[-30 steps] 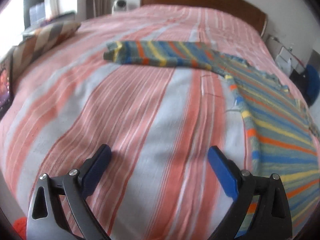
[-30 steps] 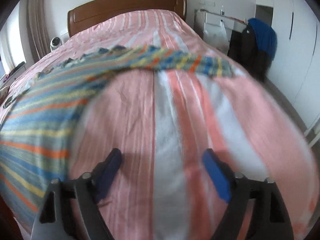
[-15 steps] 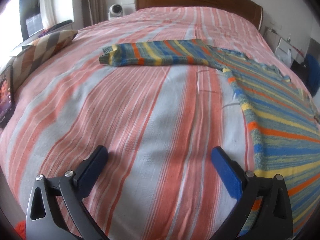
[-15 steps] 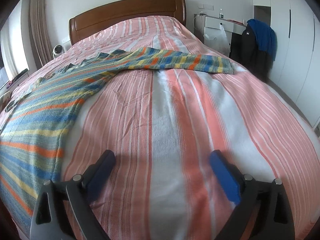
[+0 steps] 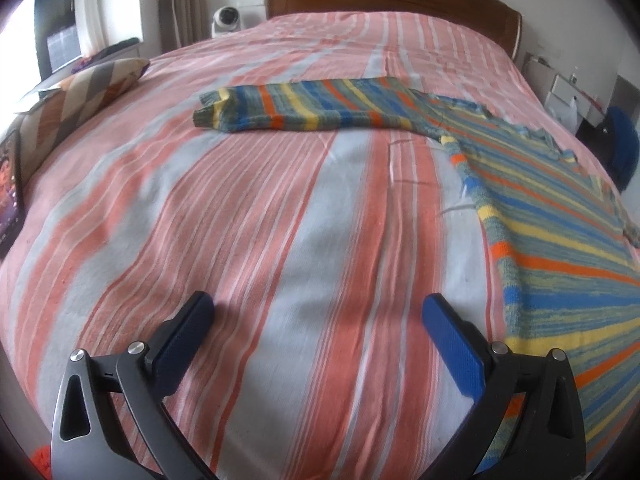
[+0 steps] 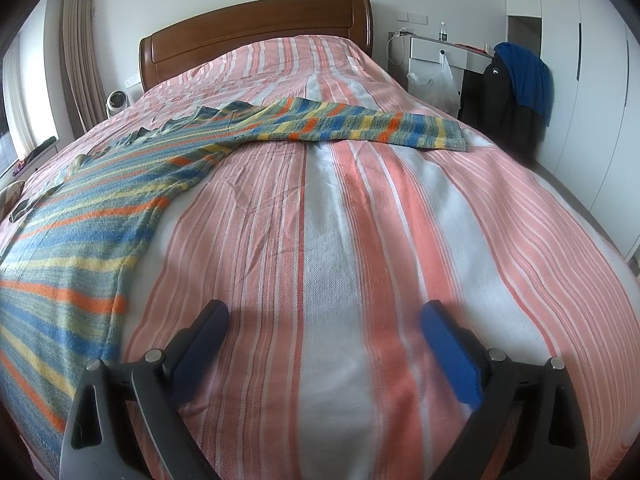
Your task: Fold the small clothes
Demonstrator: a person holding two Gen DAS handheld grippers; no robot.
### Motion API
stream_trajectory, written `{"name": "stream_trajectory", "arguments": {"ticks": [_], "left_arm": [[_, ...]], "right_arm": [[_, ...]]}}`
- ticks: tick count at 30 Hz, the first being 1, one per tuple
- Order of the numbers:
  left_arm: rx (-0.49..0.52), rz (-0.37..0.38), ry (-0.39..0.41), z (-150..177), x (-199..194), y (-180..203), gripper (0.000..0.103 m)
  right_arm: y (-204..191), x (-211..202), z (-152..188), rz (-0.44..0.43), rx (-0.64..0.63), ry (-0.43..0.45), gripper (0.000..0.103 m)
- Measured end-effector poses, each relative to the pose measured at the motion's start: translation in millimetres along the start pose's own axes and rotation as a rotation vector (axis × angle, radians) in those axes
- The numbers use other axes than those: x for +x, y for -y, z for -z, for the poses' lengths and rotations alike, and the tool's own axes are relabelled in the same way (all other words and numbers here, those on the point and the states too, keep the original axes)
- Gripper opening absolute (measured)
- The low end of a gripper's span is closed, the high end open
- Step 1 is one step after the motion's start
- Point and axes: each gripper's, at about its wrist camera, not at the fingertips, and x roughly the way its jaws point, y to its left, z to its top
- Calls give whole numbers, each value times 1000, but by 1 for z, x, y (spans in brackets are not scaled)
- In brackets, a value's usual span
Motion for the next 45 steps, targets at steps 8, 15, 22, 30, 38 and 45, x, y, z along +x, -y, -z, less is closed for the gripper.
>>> {"name": "stream_trajectory", "arguments": {"ticks": [8, 15, 22, 30, 38, 45], "left_arm": [[23, -10, 3, 2, -1, 4, 103], [70, -7, 3, 5, -2, 7, 103], [80, -29, 23, 7, -1, 9, 103], [78, -33, 40, 8, -1, 9, 103], [78, -45, 55, 9, 0, 10, 103], [77, -51, 59, 8, 1, 11, 103]], "right_arm": [[0, 0, 0, 0, 0, -1, 96], [-1, -2, -13, 2, -15, -115, 96], [76, -20, -101, -156, 173, -70, 96], [220, 81, -138, -399, 800, -179, 69], [224, 151, -146, -380, 762, -344, 47], [221, 145, -161, -303, 690, -370, 2]]}}
